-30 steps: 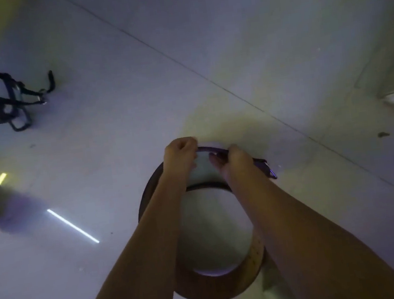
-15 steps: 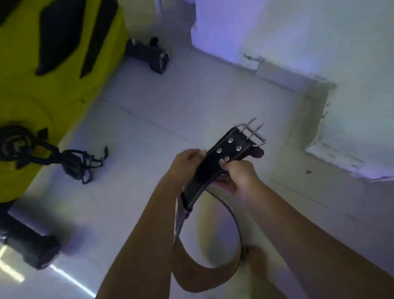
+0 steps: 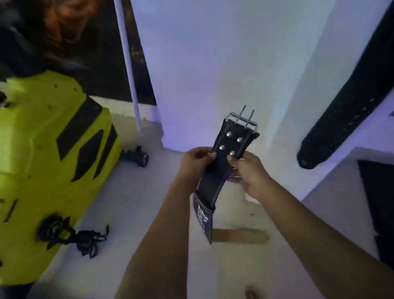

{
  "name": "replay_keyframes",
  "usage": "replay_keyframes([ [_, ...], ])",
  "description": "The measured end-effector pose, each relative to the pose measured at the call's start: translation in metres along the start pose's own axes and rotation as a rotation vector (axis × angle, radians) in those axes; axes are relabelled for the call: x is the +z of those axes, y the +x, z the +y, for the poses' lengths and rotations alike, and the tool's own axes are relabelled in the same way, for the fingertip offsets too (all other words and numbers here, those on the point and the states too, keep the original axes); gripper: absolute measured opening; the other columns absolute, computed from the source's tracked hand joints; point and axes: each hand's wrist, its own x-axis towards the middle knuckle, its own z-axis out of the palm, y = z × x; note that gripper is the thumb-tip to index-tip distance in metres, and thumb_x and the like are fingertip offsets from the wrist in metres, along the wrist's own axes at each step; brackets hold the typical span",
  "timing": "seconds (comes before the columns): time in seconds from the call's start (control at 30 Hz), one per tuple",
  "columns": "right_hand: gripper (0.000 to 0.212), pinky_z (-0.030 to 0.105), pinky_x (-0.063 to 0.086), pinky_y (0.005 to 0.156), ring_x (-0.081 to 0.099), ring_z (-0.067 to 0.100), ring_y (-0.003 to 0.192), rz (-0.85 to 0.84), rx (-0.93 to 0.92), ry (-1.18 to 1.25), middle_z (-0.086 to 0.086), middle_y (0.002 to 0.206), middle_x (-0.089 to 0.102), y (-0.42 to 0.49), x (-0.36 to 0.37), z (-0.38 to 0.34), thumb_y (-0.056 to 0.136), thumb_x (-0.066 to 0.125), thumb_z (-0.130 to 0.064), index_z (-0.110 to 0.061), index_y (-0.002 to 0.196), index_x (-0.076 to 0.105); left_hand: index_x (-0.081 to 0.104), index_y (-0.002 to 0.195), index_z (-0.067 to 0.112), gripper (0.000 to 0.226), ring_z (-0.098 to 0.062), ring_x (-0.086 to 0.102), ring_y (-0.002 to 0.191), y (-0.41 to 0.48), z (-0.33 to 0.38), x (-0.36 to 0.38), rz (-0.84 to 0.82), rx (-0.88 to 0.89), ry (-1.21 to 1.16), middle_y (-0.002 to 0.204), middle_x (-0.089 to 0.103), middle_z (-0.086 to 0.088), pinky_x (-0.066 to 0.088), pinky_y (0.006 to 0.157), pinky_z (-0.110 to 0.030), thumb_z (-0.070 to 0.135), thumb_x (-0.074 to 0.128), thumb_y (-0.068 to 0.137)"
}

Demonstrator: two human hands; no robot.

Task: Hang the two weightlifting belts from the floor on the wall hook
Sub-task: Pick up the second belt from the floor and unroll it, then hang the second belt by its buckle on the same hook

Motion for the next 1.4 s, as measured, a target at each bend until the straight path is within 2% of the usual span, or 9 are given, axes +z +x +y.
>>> replay_keyframes([
  [0.13,0.014,0.032,0.052,0.064,0.061,0.026,0.071,0.113,-0.176,0.056,0.010,0.090,0.063,-0.052,-0.045,-0.079,0.091,0.056,-0.015,-0.013,0.105,0.057,0.064,0.080,0.015,0.013,0.000,0.061,0.053,-0.029,0.084,0.059,-0.054,0.122,-0.049,0.055,0.068,0.013,0.052,0.057,-0.017,0.003,0.061,0.085],
  [0.37,0.013,0.019,0.048,0.051,0.063,0.018,0.076,0.284,-0.446,0.302,0.001,0.086,0.066,-0.107,-0.120,-0.211,0.090,0.059,-0.021,-0.020,0.103,0.061,0.061,0.083,0.018,0.015,-0.001,0.062,0.054,-0.062,0.213,0.173,-0.207,0.289,-0.198,0.074,0.061,-0.001,0.051,0.058,-0.024,0.003,0.058,0.087],
  [0.67,0.031,0.047,0.054,0.087,0.064,0.035,0.100,0.230,-0.714,0.440,0.023,0.118,0.064,-0.145,-0.214,-0.340,0.094,0.053,-0.018,0.000,0.119,0.057,0.064,0.087,0.014,0.012,-0.007,0.066,0.063,-0.083,0.334,0.291,-0.337,0.549,-0.277,0.068,0.067,0.003,0.054,0.061,-0.024,0.004,0.059,0.087],
  [0.8,0.031,0.039,0.056,0.077,0.064,0.030,0.093,0.184,-0.810,0.356,0.022,0.117,0.065,-0.165,-0.247,-0.394,0.094,0.053,-0.020,-0.001,0.118,0.057,0.062,0.102,0.004,0.017,-0.003,0.066,0.058,-0.089,0.388,0.330,-0.290,0.664,-0.342,0.072,0.062,-0.002,0.054,0.064,-0.026,0.003,0.060,0.086],
  [0.9,0.028,0.042,0.056,0.081,0.063,0.028,0.095,0.158,-0.844,0.348,0.019,0.119,0.065,-0.177,-0.264,-0.427,0.094,0.051,-0.017,-0.004,0.118,0.059,0.062,0.108,-0.001,0.024,-0.006,0.067,0.060,-0.091,0.421,0.353,-0.298,0.719,-0.400,0.067,0.068,0.002,0.056,0.063,-0.023,0.003,0.062,0.085],
  [1.0,0.018,0.051,0.051,0.093,0.062,0.028,0.092,0.233,-0.894,0.333,0.020,0.117,0.066,-0.190,-0.275,-0.457,0.092,0.053,-0.013,-0.009,0.106,0.065,0.065,0.110,0.003,0.025,-0.018,0.069,0.083,-0.089,0.436,0.369,-0.363,0.778,-0.375,0.093,0.073,-0.008,0.057,0.081,-0.031,0.009,0.062,0.086],
  [1.17,0.025,0.050,0.053,0.089,0.062,0.028,0.093,0.249,-0.965,0.242,0.019,0.118,0.066,-0.217,-0.293,-0.493,0.092,0.055,-0.017,-0.007,0.114,0.062,0.067,0.108,0.004,0.022,-0.024,0.066,0.088,-0.094,0.454,0.387,-0.392,0.838,-0.292,0.099,0.071,-0.012,0.058,0.079,-0.034,0.010,0.060,0.087],
  [1.27,0.026,0.036,0.055,0.072,0.064,0.026,0.085,0.232,-0.936,0.115,0.017,0.110,0.067,-0.222,-0.298,-0.494,0.094,0.052,-0.015,-0.005,0.116,0.061,0.062,0.116,0.001,0.030,-0.020,0.067,0.084,-0.103,0.479,0.395,-0.360,0.868,-0.371,0.102,0.070,-0.012,0.058,0.076,-0.029,0.009,0.061,0.087],
  [1.4,0.023,0.038,0.055,0.079,0.064,0.027,0.087,0.282,-1.022,0.277,0.014,0.106,0.067,-0.214,-0.300,-0.492,0.093,0.051,-0.009,-0.009,0.112,0.064,0.061,0.116,0.005,0.027,-0.008,0.069,0.076,-0.108,0.490,0.396,-0.439,0.921,-0.336,0.098,0.070,-0.005,0.059,0.071,-0.022,0.011,0.058,0.089],
])
